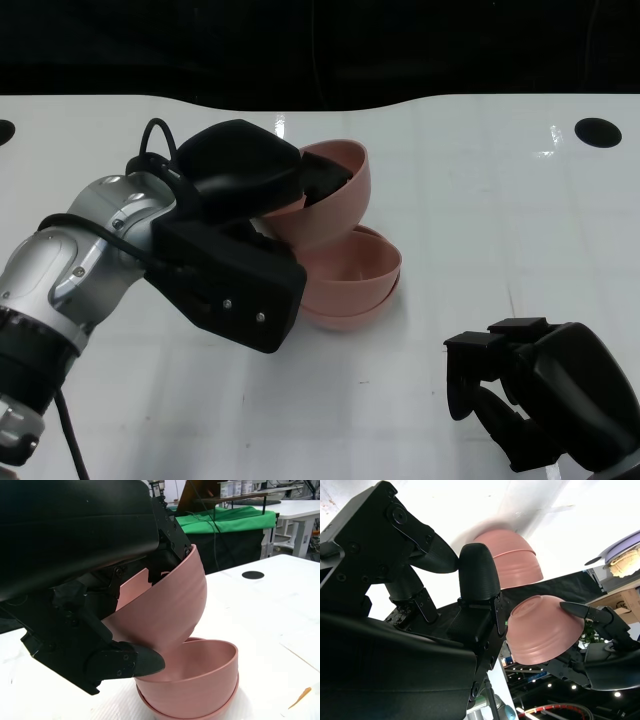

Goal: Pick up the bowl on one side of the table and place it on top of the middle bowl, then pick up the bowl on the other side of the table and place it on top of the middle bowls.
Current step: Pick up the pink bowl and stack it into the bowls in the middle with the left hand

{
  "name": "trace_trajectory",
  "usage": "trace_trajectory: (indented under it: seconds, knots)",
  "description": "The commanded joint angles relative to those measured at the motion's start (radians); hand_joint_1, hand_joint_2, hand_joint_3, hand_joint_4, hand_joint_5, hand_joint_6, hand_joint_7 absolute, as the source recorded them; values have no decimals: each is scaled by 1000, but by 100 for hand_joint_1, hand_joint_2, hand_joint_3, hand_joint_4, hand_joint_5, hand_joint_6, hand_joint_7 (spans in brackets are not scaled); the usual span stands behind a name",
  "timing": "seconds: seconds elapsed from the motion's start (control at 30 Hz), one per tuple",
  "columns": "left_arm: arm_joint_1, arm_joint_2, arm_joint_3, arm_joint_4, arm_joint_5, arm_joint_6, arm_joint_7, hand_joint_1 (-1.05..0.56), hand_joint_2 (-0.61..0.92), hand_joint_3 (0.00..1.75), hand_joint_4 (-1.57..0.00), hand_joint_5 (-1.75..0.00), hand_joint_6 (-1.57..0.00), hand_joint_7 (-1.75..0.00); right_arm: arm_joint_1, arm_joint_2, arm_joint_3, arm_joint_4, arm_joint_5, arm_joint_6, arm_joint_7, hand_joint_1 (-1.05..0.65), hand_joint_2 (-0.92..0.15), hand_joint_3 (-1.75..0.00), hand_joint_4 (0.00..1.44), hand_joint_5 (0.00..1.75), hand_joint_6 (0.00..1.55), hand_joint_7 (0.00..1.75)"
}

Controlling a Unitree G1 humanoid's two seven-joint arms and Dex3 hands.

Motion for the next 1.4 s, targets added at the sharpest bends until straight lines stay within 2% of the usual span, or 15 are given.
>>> trace_trajectory:
  seconds: [0.03,0.17,0.27,0.3,0.37,0.47,0.87,0.9,0.97,1.0,1.07,1.13,1.2,1.27,1.4]
  knots:
    - [-39,-8,-14,25,-1,-14,-17,-22,59,76,-86,-175,-70,-162,3,-2,-1,0,-4,7,-6,-9,-17,-152,97,175,85,156]
    - [-58,-21,-35,54,10,-20,-20,-24,64,67,-84,-175,-82,-127,3,-1,0,-4,-4,11,0,-9,-18,-152,98,175,85,156]
    - [-68,-28,-45,72,18,-24,-13,-25,64,64,-85,-175,-85,-124,2,0,1,-4,-6,14,-1,-9,-18,-151,97,175,85,156]
    - [-72,-33,-51,83,24,-28,-6,-25,64,65,-86,-175,-81,-141,2,0,2,-3,-6,14,-2,-9,-17,-151,98,175,85,156]
    - [-83,-42,-62,107,33,-36,-1,-24,62,72,-87,-175,-75,-161,2,1,2,-3,-8,13,-6,-8,-17,-151,98,175,85,156]
    - [-95,-53,-73,134,44,-42,9,-23,60,77,-87,-175,-72,-170,2,1,3,-6,-8,16,-1,-9,-17,-151,97,175,85,156]
    - [-139,-97,-104,242,84,-48,36,-20,59,79,-89,-175,-70,-167,5,4,8,-12,-6,18,-3,-10,-18,-151,97,175,85,154]
    - [-141,-100,-106,251,86,-49,39,-20,61,75,-88,-175,-73,-156,5,4,8,-12,-7,19,-2,-10,-18,-151,97,175,86,154]
    - [-145,-104,-108,267,86,-49,37,-20,62,73,-87,-175,-74,-150,5,5,8,-12,-8,20,-4,-10,-18,-151,97,175,86,154]
    - [-146,-105,-108,272,85,-50,35,-21,66,65,-85,-170,-79,-125,5,5,8,-11,-8,19,-6,-11,-18,-151,97,175,86,154]
    - [-146,-107,-107,276,80,-41,21,-22,71,57,-83,-167,-84,-109,4,5,9,-8,-8,16,-8,-11,-18,-151,97,175,86,154]
    - [-143,-108,-106,271,74,-29,6,-24,76,32,-79,-151,-88,-76,4,3,8,-7,-7,14,-8,-10,-18,-150,98,175,86,154]
    - [-140,-107,-107,263,72,-20,-7,-29,82,19,-74,-137,-86,-64,6,2,8,-10,-5,16,-3,-10,-18,-150,97,175,85,154]
    - [-136,-103,-111,259,80,-19,0,-33,87,13,-71,-129,-83,-57,7,2,7,-13,-6,19,-1,-10,-18,-150,97,175,85,154]
    - [-130,-97,-118,250,92,-13,3,-37,92,8,-68,-123,-81,-49,7,1,7,-14,-6,19,0,-11,-18,-151,97,175,85,154]
